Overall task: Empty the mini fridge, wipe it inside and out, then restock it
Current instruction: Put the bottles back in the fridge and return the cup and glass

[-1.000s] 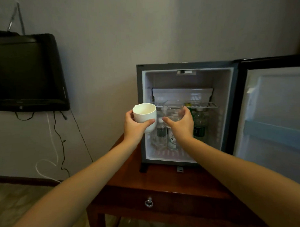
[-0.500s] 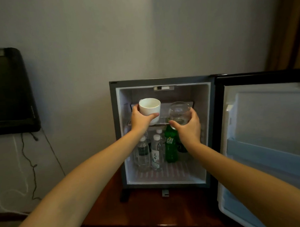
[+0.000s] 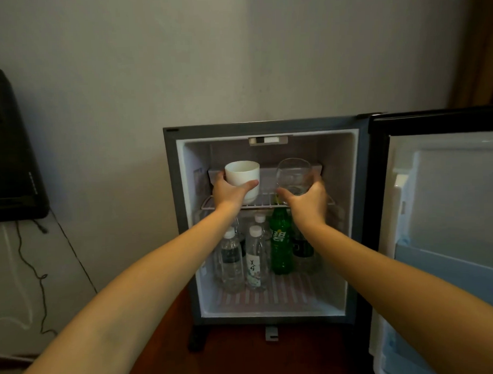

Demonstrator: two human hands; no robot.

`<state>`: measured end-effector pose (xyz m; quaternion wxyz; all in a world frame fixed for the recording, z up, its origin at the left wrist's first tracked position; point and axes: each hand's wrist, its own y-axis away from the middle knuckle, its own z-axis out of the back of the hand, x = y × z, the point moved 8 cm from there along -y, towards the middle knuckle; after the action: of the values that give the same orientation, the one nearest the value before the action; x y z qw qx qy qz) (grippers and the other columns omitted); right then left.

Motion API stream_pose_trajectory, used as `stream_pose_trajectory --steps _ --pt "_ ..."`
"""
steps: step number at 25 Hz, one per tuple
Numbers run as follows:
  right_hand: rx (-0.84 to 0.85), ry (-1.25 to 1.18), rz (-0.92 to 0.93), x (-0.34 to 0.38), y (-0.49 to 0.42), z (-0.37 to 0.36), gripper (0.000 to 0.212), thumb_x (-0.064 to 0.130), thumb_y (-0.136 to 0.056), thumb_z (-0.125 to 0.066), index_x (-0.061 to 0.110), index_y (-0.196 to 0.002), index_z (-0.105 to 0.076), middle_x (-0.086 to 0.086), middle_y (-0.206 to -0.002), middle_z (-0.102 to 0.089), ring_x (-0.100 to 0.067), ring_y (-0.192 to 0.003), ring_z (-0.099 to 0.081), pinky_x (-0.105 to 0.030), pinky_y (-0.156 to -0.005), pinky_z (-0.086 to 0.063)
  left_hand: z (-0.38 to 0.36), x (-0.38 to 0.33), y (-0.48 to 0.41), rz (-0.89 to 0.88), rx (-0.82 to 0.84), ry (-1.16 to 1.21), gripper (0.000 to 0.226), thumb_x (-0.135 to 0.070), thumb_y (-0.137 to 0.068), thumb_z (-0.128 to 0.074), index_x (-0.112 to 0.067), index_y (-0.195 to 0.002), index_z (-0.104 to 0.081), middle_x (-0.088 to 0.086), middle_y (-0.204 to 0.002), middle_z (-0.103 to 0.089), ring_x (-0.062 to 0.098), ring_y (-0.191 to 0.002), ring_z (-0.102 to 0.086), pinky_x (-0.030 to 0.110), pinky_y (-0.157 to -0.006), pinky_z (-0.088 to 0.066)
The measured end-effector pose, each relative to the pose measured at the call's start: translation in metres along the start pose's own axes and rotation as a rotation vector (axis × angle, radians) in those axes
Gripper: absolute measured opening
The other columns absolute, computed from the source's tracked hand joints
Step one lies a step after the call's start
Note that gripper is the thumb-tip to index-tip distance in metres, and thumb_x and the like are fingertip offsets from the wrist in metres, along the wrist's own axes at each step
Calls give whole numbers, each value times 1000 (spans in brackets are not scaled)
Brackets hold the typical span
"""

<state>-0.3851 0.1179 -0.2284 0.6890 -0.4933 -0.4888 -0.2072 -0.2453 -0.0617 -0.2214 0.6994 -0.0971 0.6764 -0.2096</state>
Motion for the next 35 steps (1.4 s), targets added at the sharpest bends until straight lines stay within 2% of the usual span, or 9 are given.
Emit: stream_pose_trajectory --steps 2,6,10,14,22,26,28,32,35 --pt "0 17 -9 -1 -7 -7 86 26 -73 -81 13 -143 -33 -8 -141 -45 -25 -130 -42 -38 -107 -38 -2 1 -2 -16 7 4 82 -29 -62 -87 -9 -130 -47 8 -125 -59 25 -110 -57 37 -89 -51" --pt "2 38 -52 -6 -22 -19 65 27 -72 -82 14 -126 -49 -6 -125 -56 -25 -116 -53 -37 -95 -45 -4 5 -7 -44 29 58 75 -26 -64 -87 -9 -127 -50 8 -120 -61 24 -105 -60 34 -84 -51" --pt "4 126 -58 -10 -38 -27 63 32 -69 -83 12 -122 -54 -7 -118 -60 -26 -108 -57 -32 -85 -46 -8 11 -15 -59 58 92 72 -27 -64 -86 -10 -125 -52 7 -117 -63 22 -102 -62 36 -83 -54" --pt "2 211 -19 -18 -48 -33 69 39 -67 -83 11 -123 -54 -9 -120 -61 -28 -109 -58 -37 -88 -49 -11 14 -17 -91 60 78 77 -33 -63 -86 -13 -127 -49 5 -120 -61 20 -103 -60 35 -85 -53" --pt "12 243 15 -24 -54 -44 82 41 -69 -82 12 -136 -46 -9 -129 -57 -28 -116 -55 -38 -93 -48 -13 18 -18 -105 47 46 79 -38 -64 -85 -15 -129 -45 4 -123 -59 19 -107 -58 36 -89 -52" --pt "9 241 15 -28 -59 -46 74 37 -71 -81 10 -132 -48 -10 -127 -58 -28 -114 -56 -34 -89 -46 -12 17 -16 -122 64 28 85 -40 -64 -84 -14 -133 -42 5 -127 -56 20 -112 -57 38 -92 -51" --pt "28 258 14 -29 -60 -48 74 35 -72 -81 9 -132 -46 -11 -130 -56 -30 -116 -54 -35 -91 -45 -10 16 -10 -139 78 5 86 -37 -65 -84 -13 -135 -39 5 -130 -53 21 -115 -54 38 -94 -50" --pt "76 303 -41 -28 -56 -47 92 32 -74 -80 9 -146 -27 -15 -143 -41 -34 -129 -43 -43 -104 -41 -1 11 10 -140 121 -105 98 -33 -68 -83 -12 -145 -25 8 -144 -35 24 -130 -39 43 -106 -39" --pt "113 315 -67 -20 -37 -35 89 34 -81 -74 14 -149 -20 -13 -148 -33 -34 -132 -38 -47 -104 -42 18 -4 37 -230 107 -222 89 -25 -76 -77 -14 -146 -22 9 -148 -25 23 -135 -30 37 -110 -31"
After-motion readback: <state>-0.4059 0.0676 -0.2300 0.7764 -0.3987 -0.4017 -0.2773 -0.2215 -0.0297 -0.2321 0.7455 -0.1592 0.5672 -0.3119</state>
